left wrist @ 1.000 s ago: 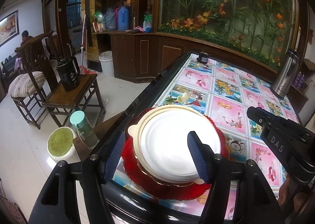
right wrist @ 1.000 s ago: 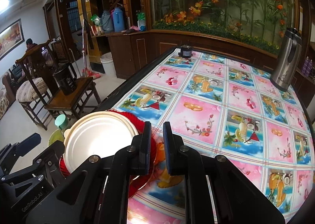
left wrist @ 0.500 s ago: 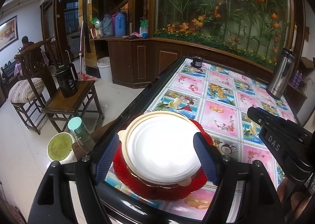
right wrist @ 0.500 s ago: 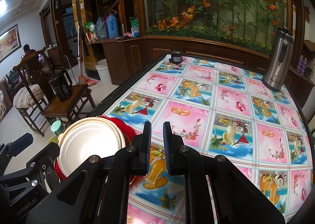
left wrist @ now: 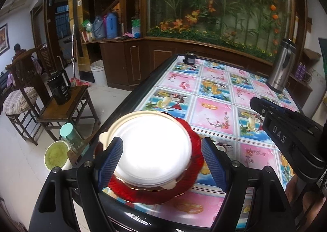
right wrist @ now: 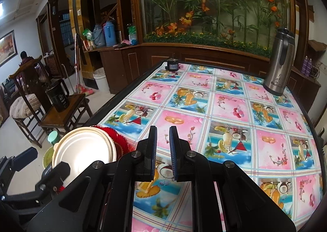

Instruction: Organize plates and bowls

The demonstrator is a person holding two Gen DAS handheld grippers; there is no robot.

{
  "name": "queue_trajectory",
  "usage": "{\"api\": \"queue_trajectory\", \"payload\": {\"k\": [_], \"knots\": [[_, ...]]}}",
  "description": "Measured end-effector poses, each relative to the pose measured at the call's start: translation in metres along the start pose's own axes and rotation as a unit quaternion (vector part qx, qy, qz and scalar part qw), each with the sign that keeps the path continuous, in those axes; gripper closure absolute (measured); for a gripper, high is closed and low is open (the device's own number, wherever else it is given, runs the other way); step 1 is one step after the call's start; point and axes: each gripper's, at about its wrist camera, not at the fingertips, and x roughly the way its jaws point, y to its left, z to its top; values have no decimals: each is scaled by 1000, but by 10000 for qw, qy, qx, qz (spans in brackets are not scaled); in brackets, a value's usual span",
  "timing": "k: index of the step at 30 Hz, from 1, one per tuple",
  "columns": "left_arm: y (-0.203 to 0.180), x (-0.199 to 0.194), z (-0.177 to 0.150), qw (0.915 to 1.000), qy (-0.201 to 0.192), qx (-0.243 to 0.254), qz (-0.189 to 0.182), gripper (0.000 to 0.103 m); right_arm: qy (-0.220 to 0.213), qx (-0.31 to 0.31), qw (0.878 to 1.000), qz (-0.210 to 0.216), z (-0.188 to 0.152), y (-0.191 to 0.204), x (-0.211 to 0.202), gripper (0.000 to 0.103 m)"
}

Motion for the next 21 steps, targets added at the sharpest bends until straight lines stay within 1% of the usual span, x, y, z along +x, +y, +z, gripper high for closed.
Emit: {"api": "queue_trajectory", "payload": {"k": [21], "knots": [[-63, 2, 1, 9979, 100, 566, -282, 24, -138, 315, 9992, -198, 2, -46, -10, 91]]}}
